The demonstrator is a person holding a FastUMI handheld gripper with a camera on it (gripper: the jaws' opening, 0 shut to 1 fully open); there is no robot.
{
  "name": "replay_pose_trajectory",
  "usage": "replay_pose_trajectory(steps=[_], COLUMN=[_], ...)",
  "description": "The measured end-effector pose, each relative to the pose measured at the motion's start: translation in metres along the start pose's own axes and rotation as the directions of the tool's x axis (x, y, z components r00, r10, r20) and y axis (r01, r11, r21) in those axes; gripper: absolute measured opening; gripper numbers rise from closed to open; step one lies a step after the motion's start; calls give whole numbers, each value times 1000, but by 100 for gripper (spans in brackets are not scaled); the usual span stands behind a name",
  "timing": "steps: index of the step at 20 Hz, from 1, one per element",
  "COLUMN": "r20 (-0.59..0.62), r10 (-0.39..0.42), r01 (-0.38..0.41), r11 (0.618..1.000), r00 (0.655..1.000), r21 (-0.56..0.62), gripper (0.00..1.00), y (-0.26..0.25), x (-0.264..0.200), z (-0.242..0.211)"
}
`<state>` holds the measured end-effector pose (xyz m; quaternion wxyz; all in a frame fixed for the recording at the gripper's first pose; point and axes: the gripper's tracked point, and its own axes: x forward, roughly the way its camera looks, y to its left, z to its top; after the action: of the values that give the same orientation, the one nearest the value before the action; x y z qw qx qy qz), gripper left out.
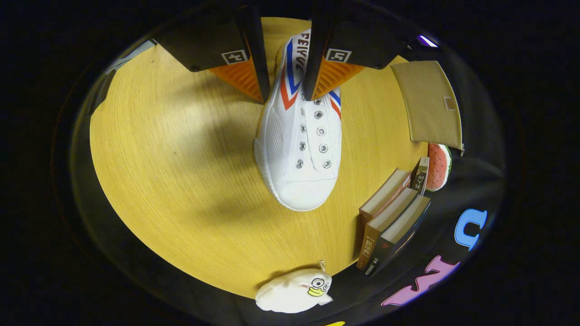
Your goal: Open the storage box then place both shoes into the box .Put the left shoe in first, then the right shoe, with the right side of both shoes facing outward in a uniform manner.
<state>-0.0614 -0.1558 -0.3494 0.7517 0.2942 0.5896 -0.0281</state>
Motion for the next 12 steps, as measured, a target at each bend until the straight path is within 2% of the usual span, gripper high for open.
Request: replay_pose_trajectory(steps=[2,5,7,10,12], r20=[-8,-12,-17,-23,-17], r10=[13,42,69,104,103], r01=[-13,-41,-68,-98,-98], r11=[1000,998,993,980,982], r00=[1000,999,997,994,995], r21=[21,52,95,176,161], gripper=[39,19,10,10,10], y=[0,-4,-3,5,9], x=[-2,-4,-6,-11,-18], z=[0,0,3,-1,-3])
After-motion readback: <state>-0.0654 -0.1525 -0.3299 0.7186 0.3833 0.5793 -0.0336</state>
